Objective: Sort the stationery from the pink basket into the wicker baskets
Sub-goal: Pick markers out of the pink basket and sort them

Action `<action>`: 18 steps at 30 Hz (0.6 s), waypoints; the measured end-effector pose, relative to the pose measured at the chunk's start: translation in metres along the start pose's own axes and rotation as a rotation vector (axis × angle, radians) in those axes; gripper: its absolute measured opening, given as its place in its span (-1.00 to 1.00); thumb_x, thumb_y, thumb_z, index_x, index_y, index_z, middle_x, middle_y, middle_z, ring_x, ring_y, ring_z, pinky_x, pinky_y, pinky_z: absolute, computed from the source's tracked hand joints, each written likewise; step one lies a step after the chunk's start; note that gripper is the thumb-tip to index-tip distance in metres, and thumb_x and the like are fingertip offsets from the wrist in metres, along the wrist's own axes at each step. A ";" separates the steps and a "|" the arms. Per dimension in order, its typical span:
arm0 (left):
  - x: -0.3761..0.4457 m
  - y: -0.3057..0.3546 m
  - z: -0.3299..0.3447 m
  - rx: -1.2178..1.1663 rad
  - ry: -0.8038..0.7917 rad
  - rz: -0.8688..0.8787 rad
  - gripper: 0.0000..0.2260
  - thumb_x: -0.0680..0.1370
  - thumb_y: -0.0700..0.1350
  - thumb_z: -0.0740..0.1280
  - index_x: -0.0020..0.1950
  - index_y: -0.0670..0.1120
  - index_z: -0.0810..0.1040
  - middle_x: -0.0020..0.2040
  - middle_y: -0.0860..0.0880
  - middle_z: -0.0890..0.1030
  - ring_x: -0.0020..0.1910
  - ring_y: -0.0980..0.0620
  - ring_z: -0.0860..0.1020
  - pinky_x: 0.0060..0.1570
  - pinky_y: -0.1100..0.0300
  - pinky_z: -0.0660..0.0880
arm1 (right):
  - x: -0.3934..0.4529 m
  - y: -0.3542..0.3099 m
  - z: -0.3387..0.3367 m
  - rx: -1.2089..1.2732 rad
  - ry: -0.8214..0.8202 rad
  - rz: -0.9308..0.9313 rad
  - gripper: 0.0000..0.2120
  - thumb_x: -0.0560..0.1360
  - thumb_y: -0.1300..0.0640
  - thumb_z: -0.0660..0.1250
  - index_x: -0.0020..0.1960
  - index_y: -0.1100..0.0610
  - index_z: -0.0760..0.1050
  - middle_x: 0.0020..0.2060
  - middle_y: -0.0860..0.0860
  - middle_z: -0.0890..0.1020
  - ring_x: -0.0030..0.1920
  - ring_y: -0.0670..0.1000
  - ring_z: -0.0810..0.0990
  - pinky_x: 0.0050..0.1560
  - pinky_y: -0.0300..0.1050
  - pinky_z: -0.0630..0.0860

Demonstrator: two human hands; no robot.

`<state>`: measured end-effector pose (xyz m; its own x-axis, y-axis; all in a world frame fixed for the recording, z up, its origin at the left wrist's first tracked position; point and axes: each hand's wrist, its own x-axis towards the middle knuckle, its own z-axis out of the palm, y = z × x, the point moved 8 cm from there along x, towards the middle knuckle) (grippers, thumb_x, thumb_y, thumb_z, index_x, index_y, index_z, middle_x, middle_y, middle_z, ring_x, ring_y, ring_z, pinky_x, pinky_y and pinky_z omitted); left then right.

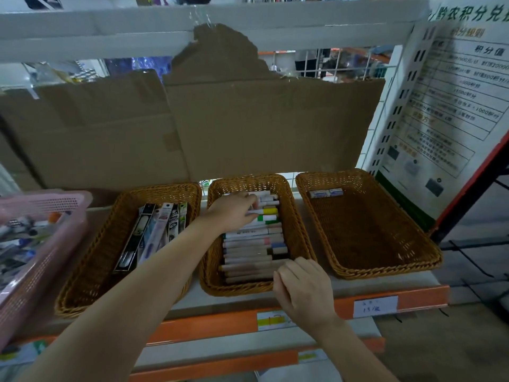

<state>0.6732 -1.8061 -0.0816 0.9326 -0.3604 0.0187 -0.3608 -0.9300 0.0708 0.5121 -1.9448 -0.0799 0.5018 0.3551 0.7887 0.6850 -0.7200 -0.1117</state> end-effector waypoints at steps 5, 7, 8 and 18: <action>-0.013 0.009 -0.006 0.095 0.132 0.033 -0.74 0.61 0.00 0.19 0.26 -0.05 0.43 0.19 -0.04 0.48 0.12 0.00 0.45 -0.15 0.19 0.38 | 0.001 -0.001 -0.003 -0.001 0.006 0.003 -0.71 0.52 0.17 0.18 -0.36 0.15 0.47 -0.43 0.00 0.47 -0.37 -0.02 0.40 -0.28 -0.22 0.25; -0.019 0.013 -0.009 0.096 0.168 0.044 -0.77 0.61 -0.01 0.20 0.21 -0.05 0.46 0.16 -0.03 0.49 0.12 0.01 0.45 -0.12 0.19 0.40 | 0.001 -0.001 -0.003 0.002 -0.001 0.008 -0.71 0.52 0.17 0.18 -0.36 0.15 0.47 -0.43 0.00 0.46 -0.37 -0.02 0.41 -0.28 -0.22 0.25; -0.022 0.015 -0.010 0.101 0.176 0.049 -0.80 0.61 -0.02 0.20 0.17 -0.05 0.48 0.13 -0.02 0.51 0.11 0.02 0.46 -0.11 0.18 0.43 | 0.001 -0.001 -0.003 0.001 -0.008 0.009 -0.71 0.52 0.17 0.18 -0.35 0.15 0.47 -0.43 0.00 0.46 -0.37 -0.02 0.41 -0.28 -0.22 0.25; -0.041 0.027 -0.002 0.049 0.141 -0.008 -0.85 0.60 -0.06 0.22 0.08 -0.07 0.52 0.05 -0.01 0.56 0.03 0.02 0.52 -0.06 0.10 0.52 | 0.005 -0.003 -0.006 -0.015 -0.075 0.027 -0.72 0.52 0.15 0.16 -0.33 0.13 0.47 -0.43 -0.01 0.47 -0.36 -0.02 0.43 -0.26 -0.23 0.25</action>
<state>0.6249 -1.8158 -0.0780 0.9262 -0.3419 0.1589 -0.3497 -0.9366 0.0229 0.5095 -1.9449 -0.0722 0.5588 0.3785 0.7379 0.6629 -0.7385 -0.1232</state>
